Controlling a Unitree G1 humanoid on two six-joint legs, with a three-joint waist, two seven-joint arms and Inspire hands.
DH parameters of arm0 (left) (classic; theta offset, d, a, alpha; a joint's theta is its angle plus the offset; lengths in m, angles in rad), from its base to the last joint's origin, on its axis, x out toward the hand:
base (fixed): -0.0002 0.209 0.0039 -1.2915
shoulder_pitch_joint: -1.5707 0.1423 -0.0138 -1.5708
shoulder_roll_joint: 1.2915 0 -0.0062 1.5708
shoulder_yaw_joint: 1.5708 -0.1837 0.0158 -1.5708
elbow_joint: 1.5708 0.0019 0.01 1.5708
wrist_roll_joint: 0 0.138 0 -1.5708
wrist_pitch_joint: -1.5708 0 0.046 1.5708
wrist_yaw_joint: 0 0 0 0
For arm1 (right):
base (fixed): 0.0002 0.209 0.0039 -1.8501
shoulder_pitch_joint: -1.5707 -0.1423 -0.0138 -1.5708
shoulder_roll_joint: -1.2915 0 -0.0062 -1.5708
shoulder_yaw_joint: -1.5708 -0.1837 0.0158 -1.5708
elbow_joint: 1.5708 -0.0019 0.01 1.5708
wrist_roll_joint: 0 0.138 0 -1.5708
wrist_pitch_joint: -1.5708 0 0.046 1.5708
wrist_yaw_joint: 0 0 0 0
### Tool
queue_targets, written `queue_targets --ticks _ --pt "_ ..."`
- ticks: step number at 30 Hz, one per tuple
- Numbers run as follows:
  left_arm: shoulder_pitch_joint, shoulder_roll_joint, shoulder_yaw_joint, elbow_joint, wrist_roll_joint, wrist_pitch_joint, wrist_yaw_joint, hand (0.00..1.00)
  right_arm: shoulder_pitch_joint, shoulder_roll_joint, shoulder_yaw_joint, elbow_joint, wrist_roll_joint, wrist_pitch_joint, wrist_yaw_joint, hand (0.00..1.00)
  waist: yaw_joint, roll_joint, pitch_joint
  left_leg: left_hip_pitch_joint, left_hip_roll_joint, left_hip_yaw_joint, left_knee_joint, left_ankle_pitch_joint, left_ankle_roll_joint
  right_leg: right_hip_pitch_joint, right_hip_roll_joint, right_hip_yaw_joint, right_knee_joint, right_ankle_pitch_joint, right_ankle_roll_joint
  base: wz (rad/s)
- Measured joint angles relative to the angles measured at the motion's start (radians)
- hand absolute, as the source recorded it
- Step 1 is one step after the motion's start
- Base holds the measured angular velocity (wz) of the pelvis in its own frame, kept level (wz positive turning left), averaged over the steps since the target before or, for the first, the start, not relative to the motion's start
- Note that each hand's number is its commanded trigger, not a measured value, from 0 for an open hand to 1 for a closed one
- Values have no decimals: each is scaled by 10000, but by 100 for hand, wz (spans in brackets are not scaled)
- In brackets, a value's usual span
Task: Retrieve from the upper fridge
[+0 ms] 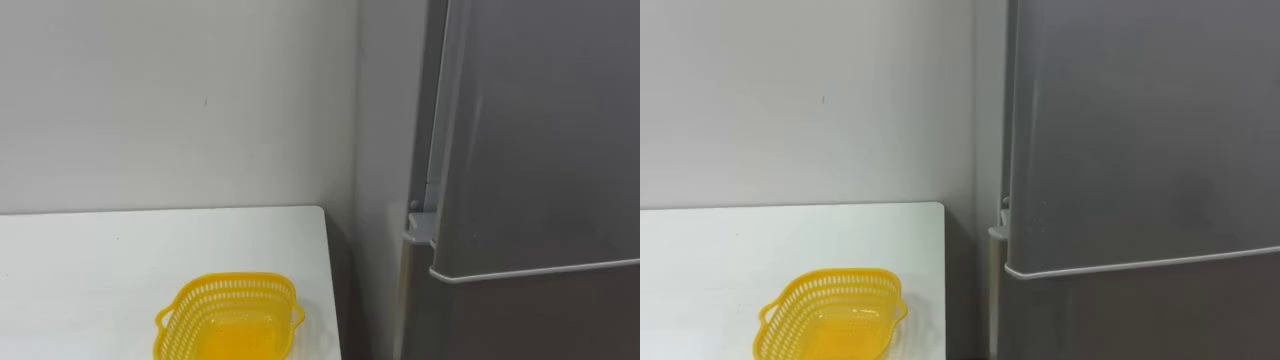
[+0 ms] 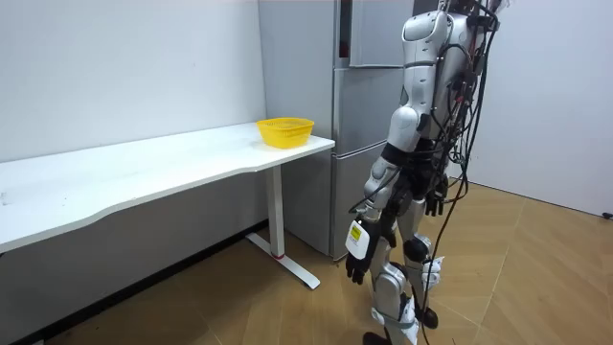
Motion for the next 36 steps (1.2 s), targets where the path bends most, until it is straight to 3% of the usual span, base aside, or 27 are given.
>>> queue_targets --ticks 15,21,26,29,30,31,32,34,36 --pt "0 16 1 46 -80 -100 6 0 -42 1 18 141 153 67 -5 0 56 -124 35 6 -7 -133 36 0 0 7 -4 -56 -5 -1 1 0" --pt "36 4 298 90 -1441 -39 491 0 -46 1 -1 445 536 122 -12 0 238 -120 37 9 -3 -120 36 0 0 4 -1 -38 -16 -2 0 0" --pt "205 -7 691 196 -3074 -63 1358 0 -56 1 -2 453 561 97 -26 0 265 -105 40 32 -3 -117 53 0 0 49 -9 -84 15 0 -1 1" --pt "329 -50 1233 259 -4366 -64 2035 0 -119 0 -31 552 563 95 -156 0 291 -70 57 132 2 -128 55 -3 -3 146 -5 -92 -15 0 -1 0" --pt "330 -48 1738 199 -4901 -66 2409 0 -127 1 -66 552 580 84 -192 0 317 -11 49 167 13 -152 38 -22 -16 157 0 -128 -24 -6 -11 7" --pt "321 -48 2428 -103 -5843 -171 2872 0 -94 3 -121 529 667 66 -251 0 342 -24 60 164 11 -179 20 -22 -16 156 -9 -211 -12 -13 -20 9" --pt "310 -48 2654 -314 -6312 -290 3129 0 -79 0 -125 528 724 61 -316 0 384 -35 67 167 13 -170 2 -21 -17 153 -9 -230 -4 -16 -23 4" --pt "215 -52 3199 -1136 -7962 -952 4033 0 -51 -7 -215 519 762 -2 -617 0 604 0 52 178 16 -142 -37 -20 -18 165 -8 -225 13 -17 -26 -2" --pt "117 -51 3625 -1693 -8830 -1350 4564 0 26 -8 -364 501 744 -94 -705 0 760 18 40 207 17 -126 -68 -18 -21 164 2 -176 21 -17 -27 -5"
